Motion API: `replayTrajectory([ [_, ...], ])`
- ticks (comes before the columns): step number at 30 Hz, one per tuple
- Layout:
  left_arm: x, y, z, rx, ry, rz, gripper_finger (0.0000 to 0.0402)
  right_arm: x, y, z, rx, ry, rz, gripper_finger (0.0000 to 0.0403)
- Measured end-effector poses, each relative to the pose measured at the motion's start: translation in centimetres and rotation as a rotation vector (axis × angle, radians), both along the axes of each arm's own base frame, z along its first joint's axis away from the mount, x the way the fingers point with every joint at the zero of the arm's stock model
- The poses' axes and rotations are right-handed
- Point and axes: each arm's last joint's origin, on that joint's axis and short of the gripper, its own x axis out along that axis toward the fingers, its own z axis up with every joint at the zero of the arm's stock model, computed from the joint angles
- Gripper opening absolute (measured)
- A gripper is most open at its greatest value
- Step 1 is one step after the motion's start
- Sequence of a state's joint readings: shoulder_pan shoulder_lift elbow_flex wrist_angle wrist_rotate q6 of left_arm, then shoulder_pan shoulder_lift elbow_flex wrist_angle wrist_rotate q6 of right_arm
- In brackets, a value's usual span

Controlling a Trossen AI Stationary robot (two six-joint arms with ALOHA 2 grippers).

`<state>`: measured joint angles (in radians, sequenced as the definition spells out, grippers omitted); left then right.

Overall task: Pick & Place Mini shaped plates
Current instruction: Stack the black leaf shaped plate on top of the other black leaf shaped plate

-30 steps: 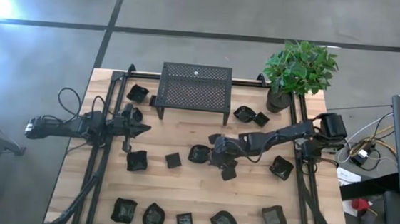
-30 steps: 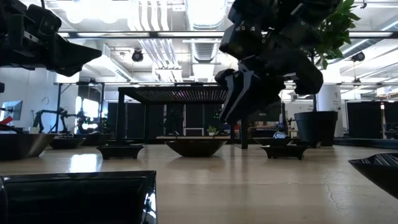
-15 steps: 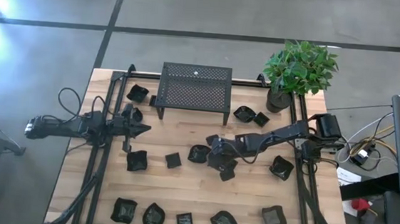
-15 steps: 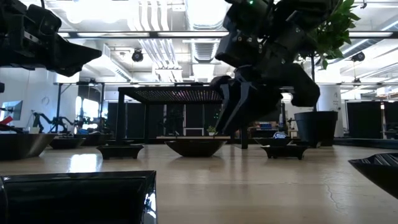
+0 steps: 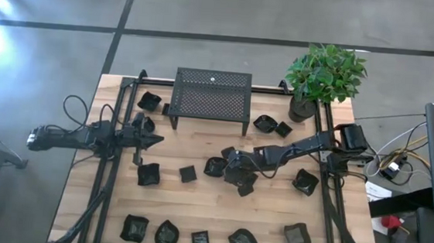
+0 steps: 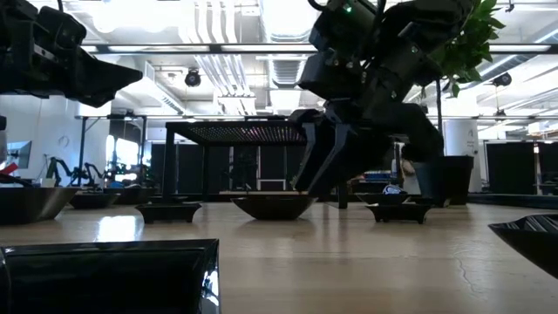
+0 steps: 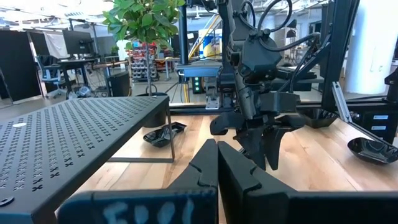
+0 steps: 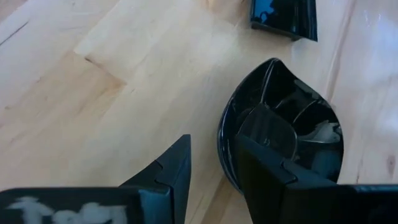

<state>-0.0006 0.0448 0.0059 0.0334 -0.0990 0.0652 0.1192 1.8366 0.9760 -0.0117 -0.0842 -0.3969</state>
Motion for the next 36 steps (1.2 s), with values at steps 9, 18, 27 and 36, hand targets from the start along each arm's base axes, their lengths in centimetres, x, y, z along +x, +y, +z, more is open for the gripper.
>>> replayTrajectory([
  [9, 0.0, 0.0, 0.0, 0.002, 0.0, 0.0, 0.0, -0.1, -0.6, -0.2, -0.018, -0.006, 0.005, 0.0114],
  [18, 0.0, 0.0, 0.0, 0.003, 0.0, 0.0, 0.0, -0.4, -1.0, -0.9, -0.046, 0.014, -0.021, 0.0114],
  [27, 0.0, 0.0, 0.0, 0.003, 0.0, 0.0, 0.0, 0.0, -1.0, -2.4, -0.066, 0.02, -0.002, 0.011],
  [36, 0.0, 0.0, 0.0, 0.003, 0.0, 0.0, 0.0, 0.0, -1.0, -2.4, -0.06, 0.024, -0.006, 0.0058],
])
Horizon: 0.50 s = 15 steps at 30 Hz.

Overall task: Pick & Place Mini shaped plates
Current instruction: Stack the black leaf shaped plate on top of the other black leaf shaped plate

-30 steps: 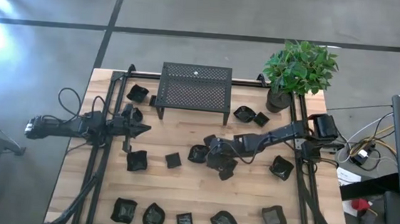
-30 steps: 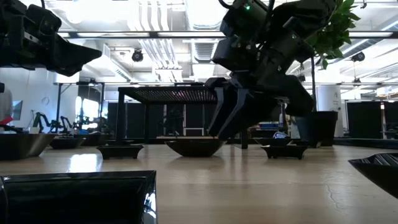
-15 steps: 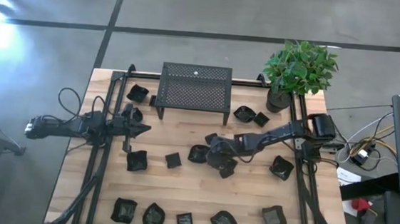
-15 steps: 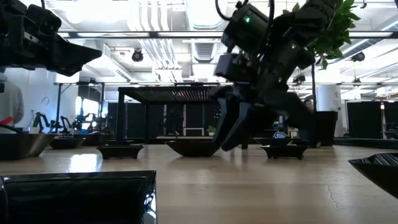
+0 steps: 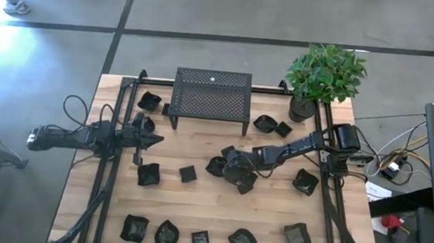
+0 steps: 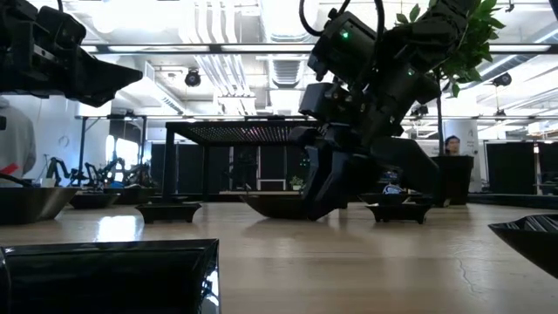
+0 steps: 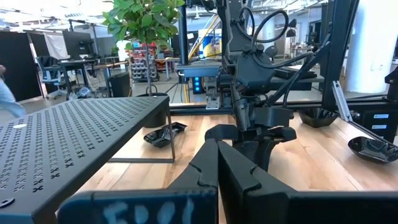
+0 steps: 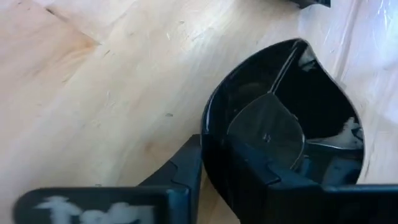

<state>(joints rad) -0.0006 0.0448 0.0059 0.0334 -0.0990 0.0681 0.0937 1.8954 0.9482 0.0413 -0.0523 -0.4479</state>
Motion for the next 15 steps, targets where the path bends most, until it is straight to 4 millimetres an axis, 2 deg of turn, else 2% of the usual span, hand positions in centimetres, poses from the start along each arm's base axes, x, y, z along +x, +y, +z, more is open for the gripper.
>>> replayTrajectory([
  [5, 0.0, 0.0, 0.0, 0.0, 0.0, 0.0, 0.0, 0.08, -0.02, 0.11, -0.003, -0.01, -0.003, 0.0014],
  [15, 0.0, 0.0, 0.0, 0.0, 0.0, 0.0, 0.0, 0.45, 0.01, 0.7, -0.001, -0.004, -0.007, 0.0008],
])
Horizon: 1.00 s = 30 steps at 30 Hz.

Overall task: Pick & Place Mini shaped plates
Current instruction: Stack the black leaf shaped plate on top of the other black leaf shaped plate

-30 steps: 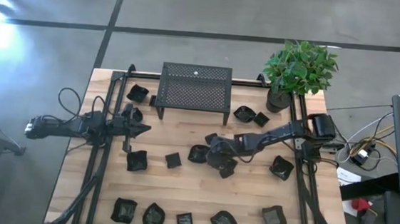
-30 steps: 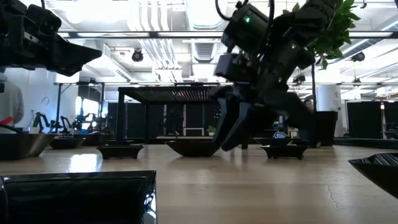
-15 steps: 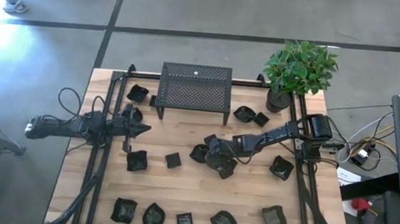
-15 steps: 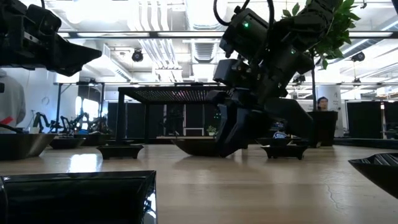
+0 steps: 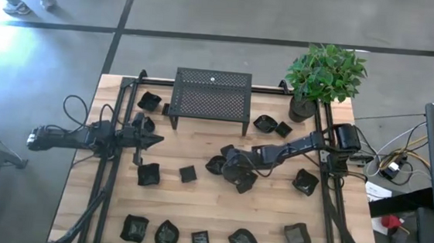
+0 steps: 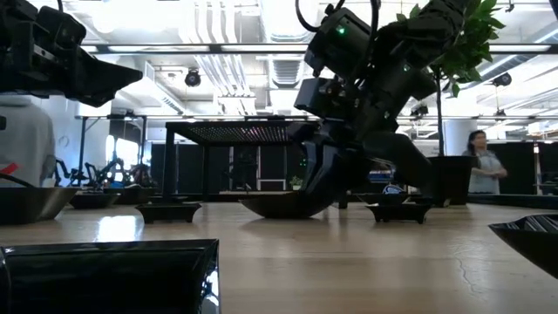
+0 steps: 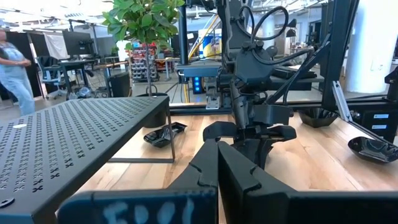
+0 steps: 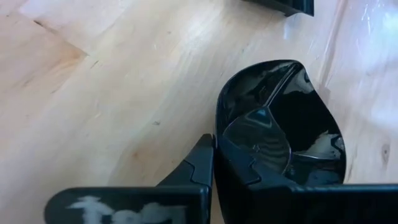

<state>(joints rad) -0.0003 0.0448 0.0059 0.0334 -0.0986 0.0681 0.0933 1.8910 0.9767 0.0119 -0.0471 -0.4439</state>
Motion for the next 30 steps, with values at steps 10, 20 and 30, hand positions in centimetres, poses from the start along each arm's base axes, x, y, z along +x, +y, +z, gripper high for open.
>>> replayTrajectory([
  [10, 0.0, 0.0, 0.0, 0.0, 0.001, 0.0, 0.0, -0.4, -0.1, 2.4, 0.011, 0.034, -0.054, 0.0008],
  [20, 0.0, 0.0, -0.1, 0.0, 0.007, 0.0, 0.0, -2.3, -0.4, 6.5, -0.019, 0.013, -0.094, 0.0008],
  [30, 0.1, 0.0, -0.1, 0.0, 0.01, 0.0, 0.0, -6.0, -1.2, 9.5, -0.121, 0.063, -0.223, 0.0008],
])
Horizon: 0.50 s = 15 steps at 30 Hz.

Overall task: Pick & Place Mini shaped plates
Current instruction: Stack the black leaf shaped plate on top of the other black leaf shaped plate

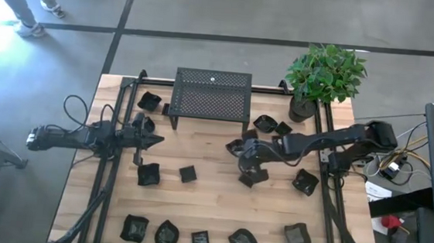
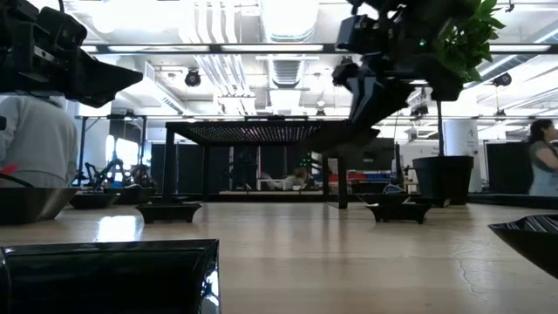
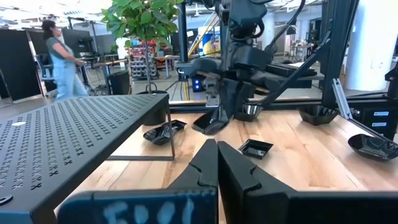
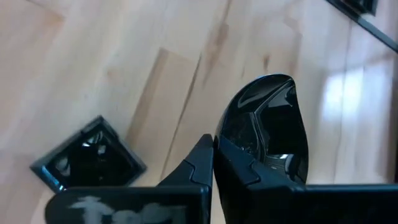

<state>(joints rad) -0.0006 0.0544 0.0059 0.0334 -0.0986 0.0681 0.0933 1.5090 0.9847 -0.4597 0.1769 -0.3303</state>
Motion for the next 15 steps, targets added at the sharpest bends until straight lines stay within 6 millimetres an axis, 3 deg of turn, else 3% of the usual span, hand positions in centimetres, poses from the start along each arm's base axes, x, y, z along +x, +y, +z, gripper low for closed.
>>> replayTrajectory([
  [5, 0.0, 0.0, 0.0, 0.0, 0.0, 0.0, 0.0, -1.9, -0.3, 0.0, -0.015, 0.018, -0.049, 0.0008],
  [15, 0.0, 0.0, 0.0, 0.0, 0.001, 0.0, 0.0, -6.2, -1.0, -2.2, -0.051, 0.051, -0.159, 0.0008],
])
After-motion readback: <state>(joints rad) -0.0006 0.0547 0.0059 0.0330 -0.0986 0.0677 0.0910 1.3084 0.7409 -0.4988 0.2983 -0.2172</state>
